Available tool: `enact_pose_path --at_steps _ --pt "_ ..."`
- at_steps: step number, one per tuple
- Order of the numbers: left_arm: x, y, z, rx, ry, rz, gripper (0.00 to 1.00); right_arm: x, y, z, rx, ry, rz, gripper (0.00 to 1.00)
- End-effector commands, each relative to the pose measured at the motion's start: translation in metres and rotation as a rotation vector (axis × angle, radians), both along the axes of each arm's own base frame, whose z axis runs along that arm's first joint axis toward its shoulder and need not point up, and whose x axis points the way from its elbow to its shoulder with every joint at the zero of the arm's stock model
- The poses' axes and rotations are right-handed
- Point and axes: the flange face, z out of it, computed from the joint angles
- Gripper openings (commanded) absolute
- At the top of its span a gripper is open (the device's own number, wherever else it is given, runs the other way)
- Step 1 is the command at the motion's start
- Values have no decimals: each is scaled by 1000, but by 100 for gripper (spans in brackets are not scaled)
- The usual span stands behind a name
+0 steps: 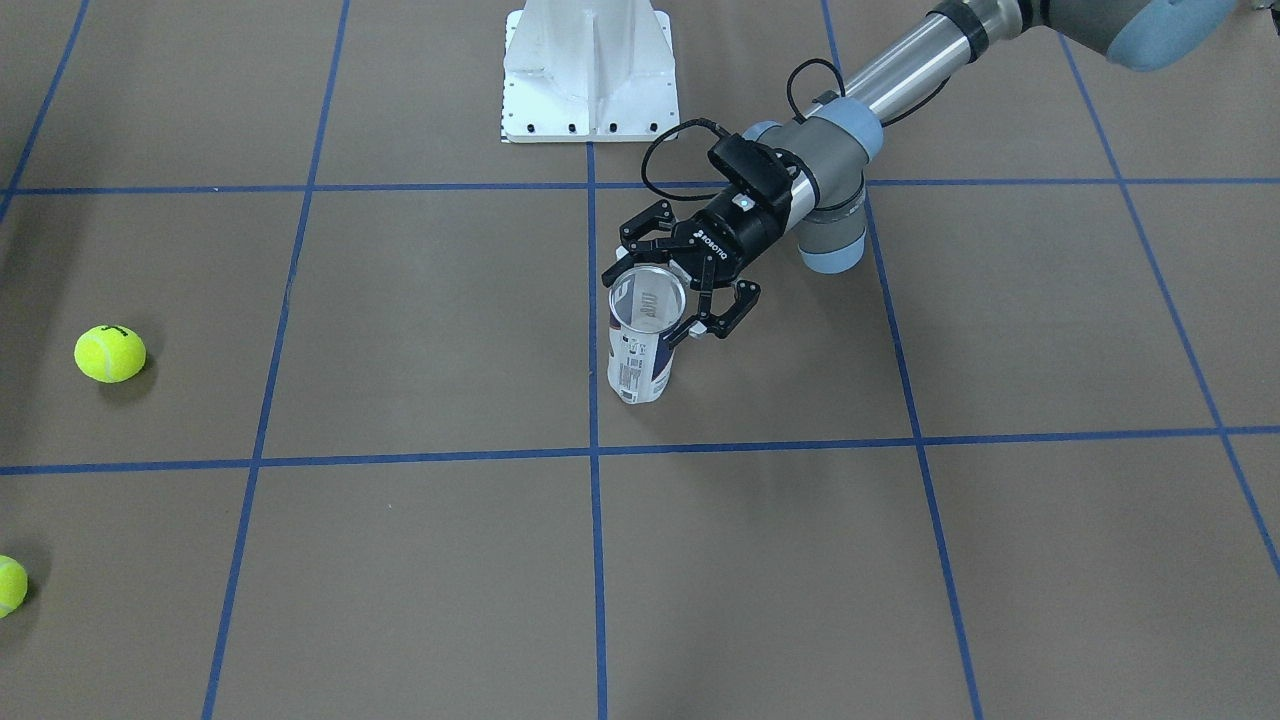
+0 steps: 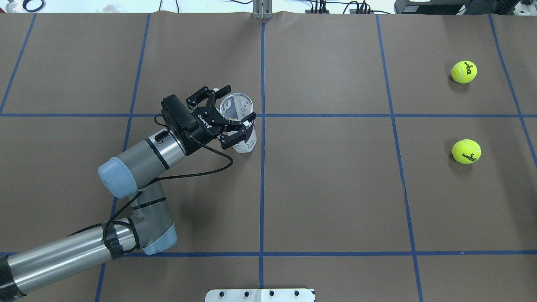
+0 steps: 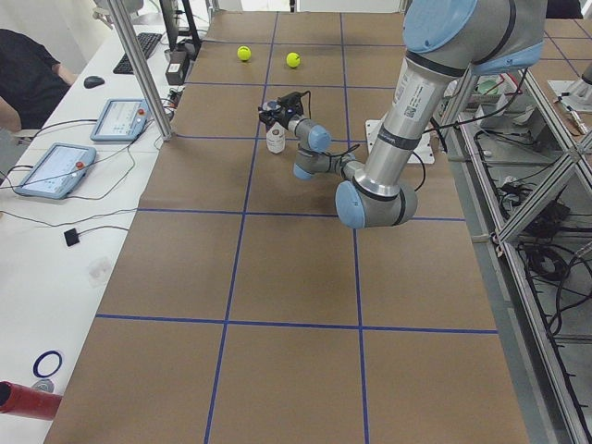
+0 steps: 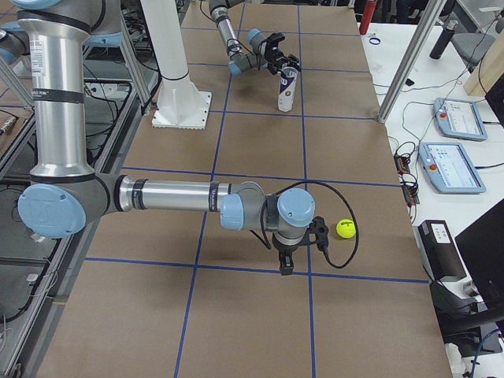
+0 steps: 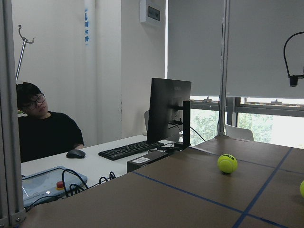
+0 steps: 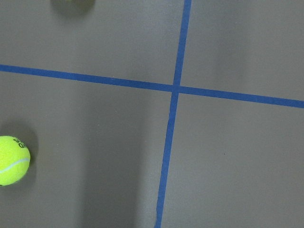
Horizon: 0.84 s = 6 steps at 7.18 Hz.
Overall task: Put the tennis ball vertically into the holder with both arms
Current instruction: 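Lower the upright can onto the table with the left gripper, then open the left gripper and draw it back from the standing can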
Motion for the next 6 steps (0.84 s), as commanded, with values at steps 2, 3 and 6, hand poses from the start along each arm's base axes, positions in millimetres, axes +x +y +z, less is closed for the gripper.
enact_pose_path --at_steps 2,3,6 --pt "-16 7 -21 26 49 3 99 0 0 2 -3 3 0 99" --pt "-24 11 -27 34 64 4 99 0 0 3 -4 3 0 99" --pt "-70 28 -60 38 8 40 99 0 -6 -11 25 4 0 100"
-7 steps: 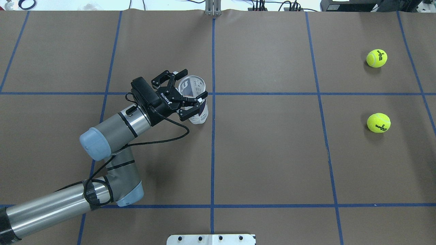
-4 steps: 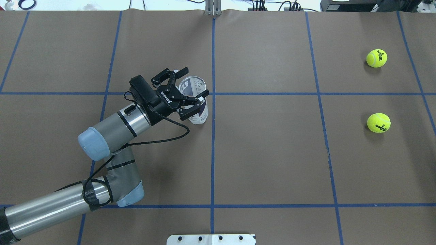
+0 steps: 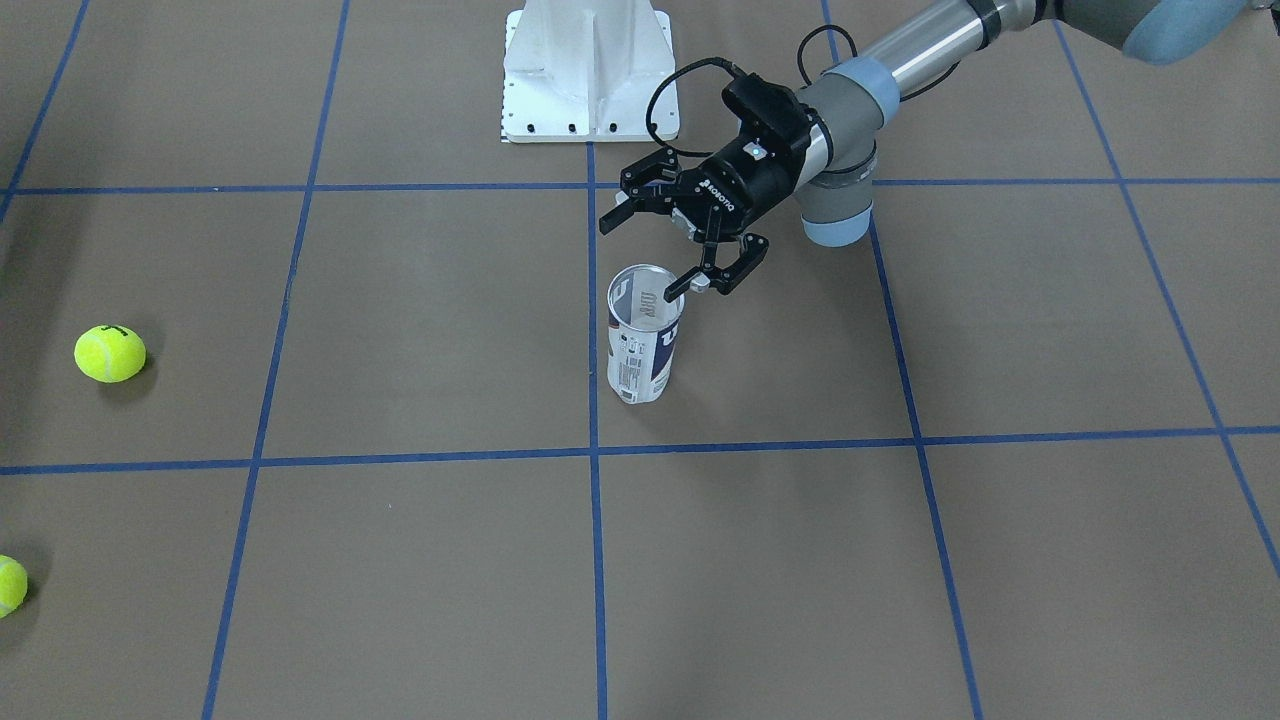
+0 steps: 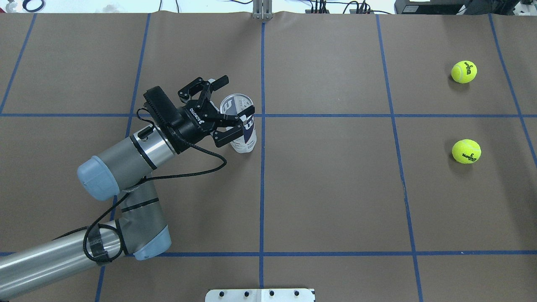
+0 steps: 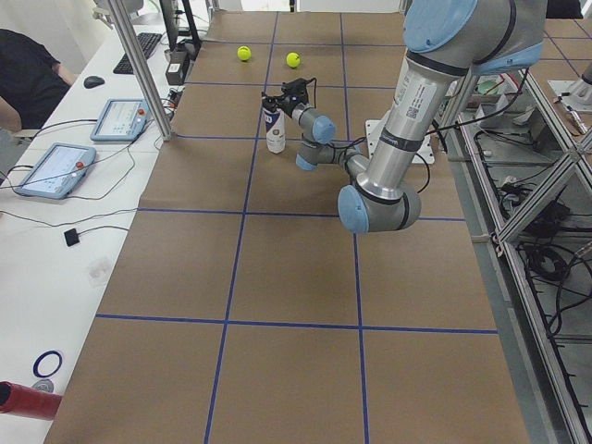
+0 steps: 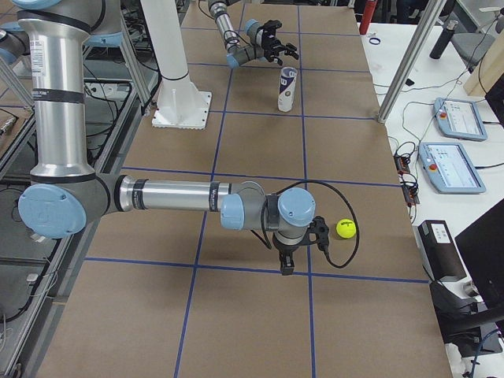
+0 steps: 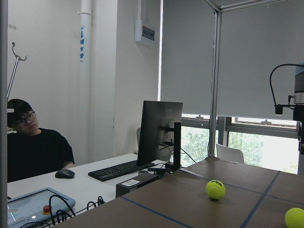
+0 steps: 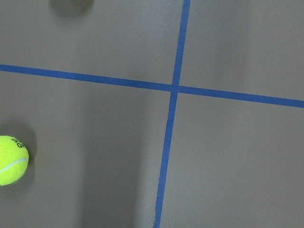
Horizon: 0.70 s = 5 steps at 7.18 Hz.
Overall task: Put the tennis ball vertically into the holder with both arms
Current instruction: 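Open the left gripper and draw it back from the standing can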
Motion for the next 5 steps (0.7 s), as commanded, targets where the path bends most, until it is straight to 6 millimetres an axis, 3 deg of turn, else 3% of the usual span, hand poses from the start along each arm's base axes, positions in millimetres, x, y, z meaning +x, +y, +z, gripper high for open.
enact_pose_path --at_steps 1,2,3,4,5 --pt "-42 4 -19 -28 -90 14 99 0 -6 -19 34 4 3 100" --pt "-63 0 3 -51 -118 -6 99 0 -11 -33 60 13 3 99" --pt "-85 -3 32 -81 -152 -20 99 -3 -24 -62 111 57 -5 99" --pt "-102 -8 56 -122 -164 52 99 -4 -23 -64 103 56 -3 99" --pt "-134 -26 81 -187 -202 188 99 -4 -16 -56 89 53 -5 99"
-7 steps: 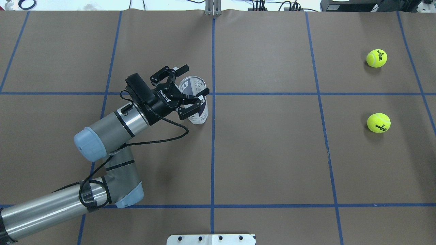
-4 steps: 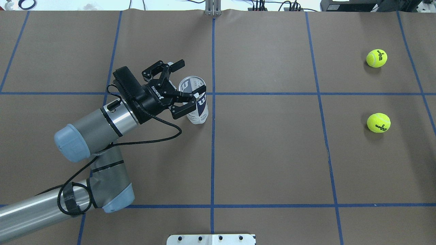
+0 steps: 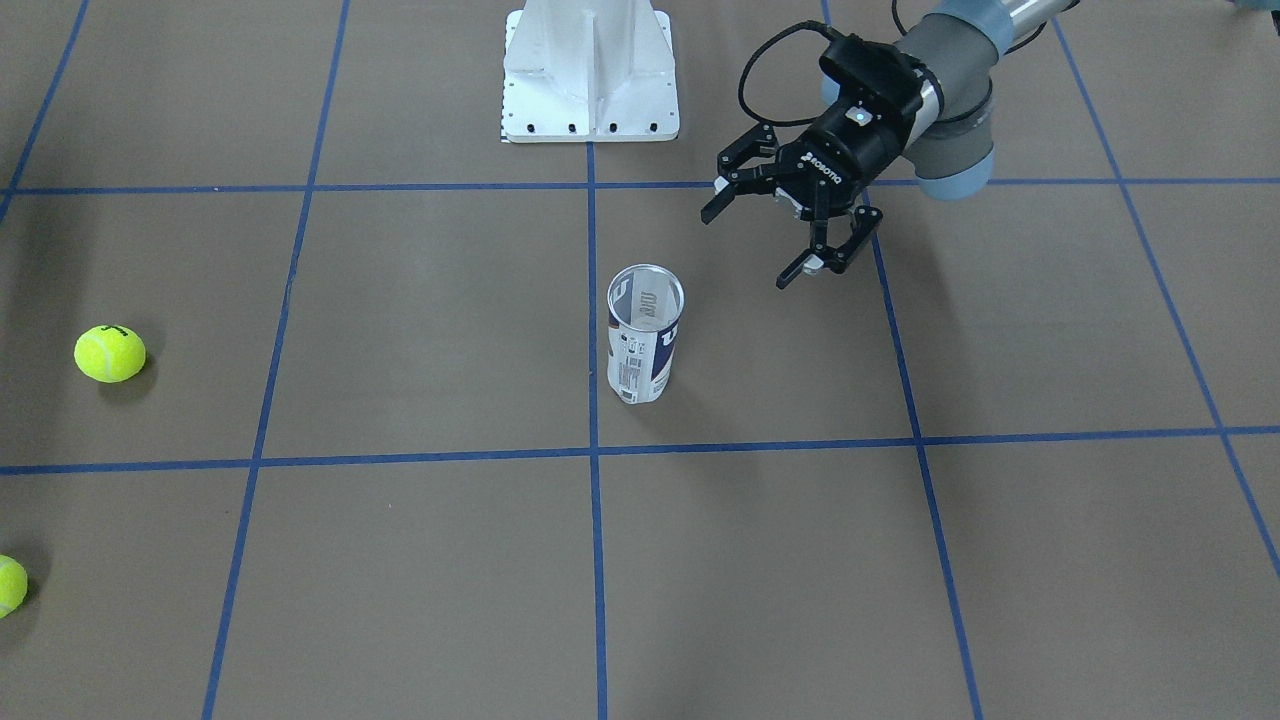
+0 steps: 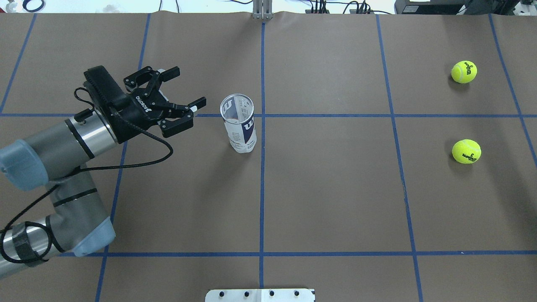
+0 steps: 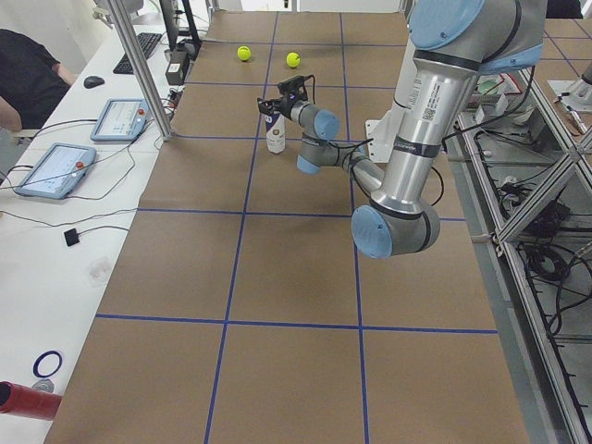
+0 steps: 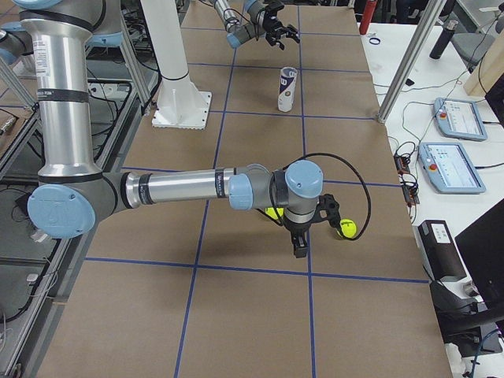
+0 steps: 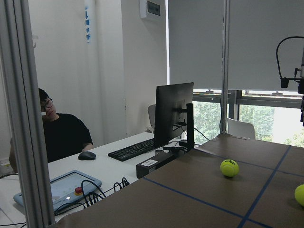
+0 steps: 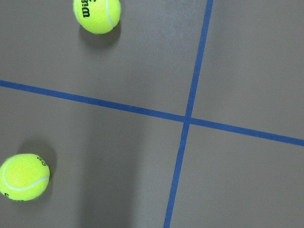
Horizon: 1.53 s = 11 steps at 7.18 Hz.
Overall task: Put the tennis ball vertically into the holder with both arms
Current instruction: 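Open the left gripper and draw it back from the standing can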
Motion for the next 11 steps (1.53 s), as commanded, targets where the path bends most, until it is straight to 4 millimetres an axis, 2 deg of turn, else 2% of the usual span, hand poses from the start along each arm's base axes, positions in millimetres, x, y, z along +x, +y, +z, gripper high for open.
enact_pose_path --at_steps 1,2,3,4,5,6,7,9,10,11 --pt "-52 -34 42 -165 -153 254 99 -2 14 11 -23 -15 -2 99" --pt "-62 -43 56 -227 -217 307 99 -3 18 21 -45 -31 -3 100" --pt "-62 -41 67 -246 -233 318 99 -6 19 17 -54 -79 1 100" --pt "-54 -42 80 -271 -251 328 99 -7 18 6 -127 -107 82 99" --pt "-51 -44 84 -279 -256 330 99 -28 16 -20 -180 -118 139 99" --pt "-48 -45 90 -290 -262 331 99 -63 18 -59 -226 -128 174 99" --pt "-44 -46 95 -300 -270 335 99 -96 20 -83 -205 -131 162 99" --pt "-39 -47 99 -306 -274 338 99 -168 23 -88 -152 -78 162 99" --pt "-36 -50 101 -311 -278 338 99 -201 24 -83 -129 -80 124 99" --pt "-31 -54 107 -315 -291 338 99 -219 24 -79 -105 -87 97 99"
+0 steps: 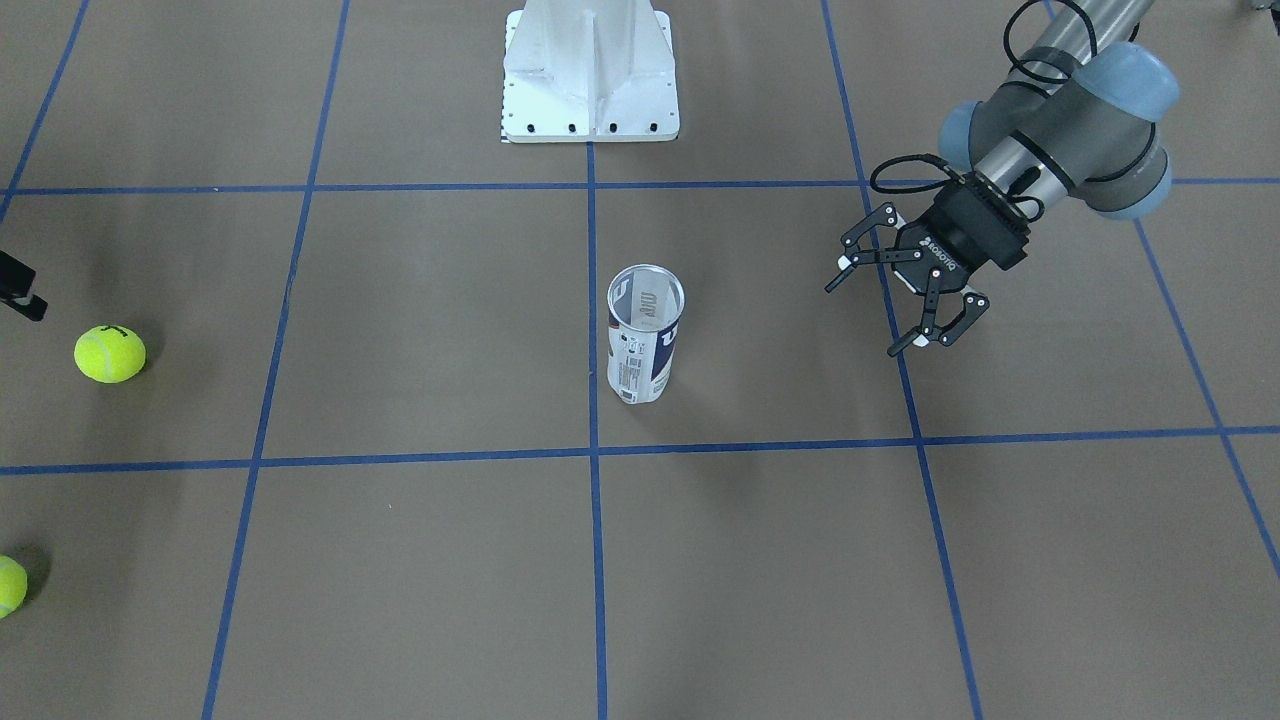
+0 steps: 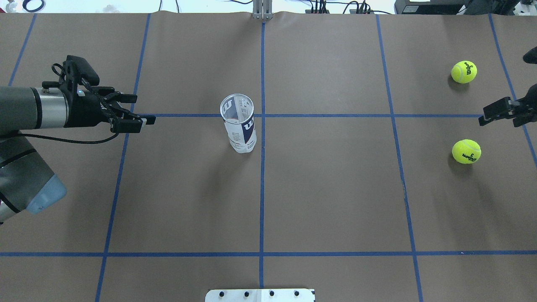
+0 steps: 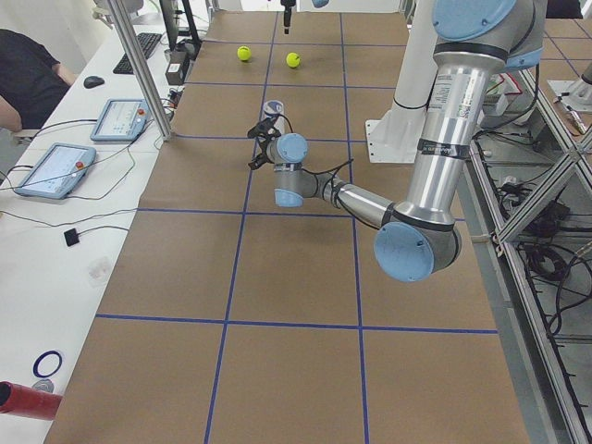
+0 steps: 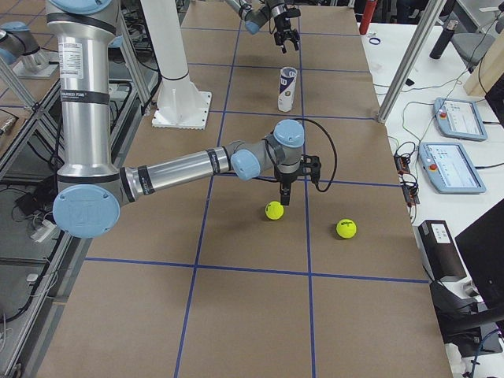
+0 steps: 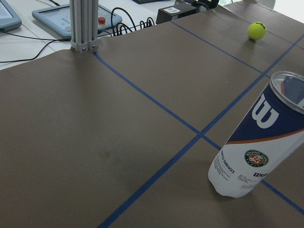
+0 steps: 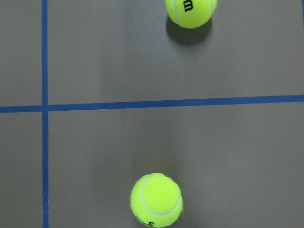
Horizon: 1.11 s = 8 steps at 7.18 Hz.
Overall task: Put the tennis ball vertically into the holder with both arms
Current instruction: 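Grasp the nearer yellow tennis ball with the right gripper while the left gripper waits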
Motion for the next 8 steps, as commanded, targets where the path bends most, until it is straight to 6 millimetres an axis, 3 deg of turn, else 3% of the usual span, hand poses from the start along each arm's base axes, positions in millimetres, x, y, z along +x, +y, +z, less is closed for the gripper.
enact_pose_path --at_steps 1,3,5,8 --pt "6 -5 9 -5 -17 2 99 -35 2 9 40 17 -39 99" --pt "7 -6 11 -7 -21 2 99 -59 1 30 54 86 -73 99" --pt "8 -7 12 -5 -21 0 99 -63 -1 54 67 123 -117 99" --pt "10 -9 11 -3 -21 0 99 -73 2 59 59 126 -136 99"
